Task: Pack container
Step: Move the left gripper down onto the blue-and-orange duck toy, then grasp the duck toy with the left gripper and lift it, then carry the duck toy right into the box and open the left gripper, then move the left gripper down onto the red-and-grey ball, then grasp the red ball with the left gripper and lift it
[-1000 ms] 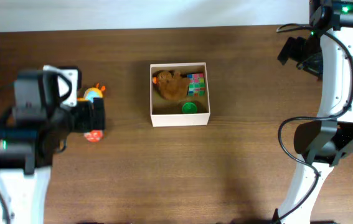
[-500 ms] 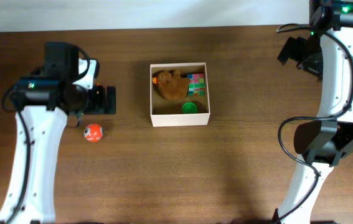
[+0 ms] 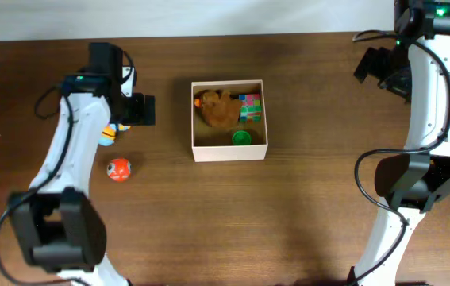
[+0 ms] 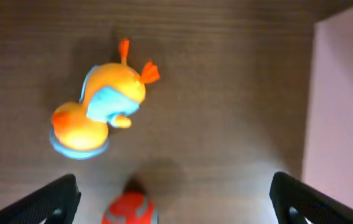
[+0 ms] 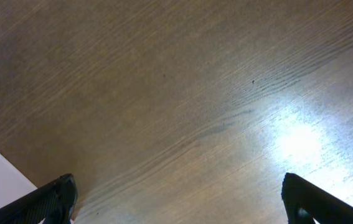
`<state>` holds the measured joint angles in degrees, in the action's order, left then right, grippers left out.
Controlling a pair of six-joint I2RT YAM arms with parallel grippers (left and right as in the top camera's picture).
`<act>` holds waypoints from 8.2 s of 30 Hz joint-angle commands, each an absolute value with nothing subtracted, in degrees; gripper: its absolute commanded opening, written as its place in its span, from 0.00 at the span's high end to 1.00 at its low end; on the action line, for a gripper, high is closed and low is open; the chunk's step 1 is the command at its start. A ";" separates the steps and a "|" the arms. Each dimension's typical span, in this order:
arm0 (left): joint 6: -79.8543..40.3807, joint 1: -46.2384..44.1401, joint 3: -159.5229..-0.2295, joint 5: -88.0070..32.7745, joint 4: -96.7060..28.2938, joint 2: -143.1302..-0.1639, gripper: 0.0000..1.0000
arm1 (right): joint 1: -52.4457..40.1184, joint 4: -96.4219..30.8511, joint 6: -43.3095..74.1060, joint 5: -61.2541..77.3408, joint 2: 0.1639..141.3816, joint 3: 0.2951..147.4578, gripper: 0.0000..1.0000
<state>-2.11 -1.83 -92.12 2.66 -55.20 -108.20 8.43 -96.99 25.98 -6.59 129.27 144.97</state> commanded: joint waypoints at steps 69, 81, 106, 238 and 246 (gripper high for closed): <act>-2.98 -0.21 -97.41 11.38 -51.18 -125.64 0.98 | 8.27 -97.30 26.44 -6.87 127.76 145.27 0.01; -2.96 -1.06 -120.75 9.17 -70.50 -125.43 0.98 | 8.27 -97.30 26.44 -6.87 127.76 145.27 0.01; -2.96 -28.18 -144.49 2.76 -91.37 -125.47 0.98 | 8.27 -97.30 26.44 -6.87 127.76 145.27 0.01; -9.39 -0.58 -74.83 7.70 -58.65 -112.49 0.29 | 8.27 -97.30 26.44 -6.87 127.76 145.27 0.01; -9.56 -0.58 -74.83 7.18 -57.23 -112.49 0.56 | 8.27 -97.30 26.44 -6.87 127.76 145.27 0.01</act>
<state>-9.87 -0.08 -75.57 12.05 -58.59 -113.34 8.43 -96.99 25.96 -6.59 129.27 144.94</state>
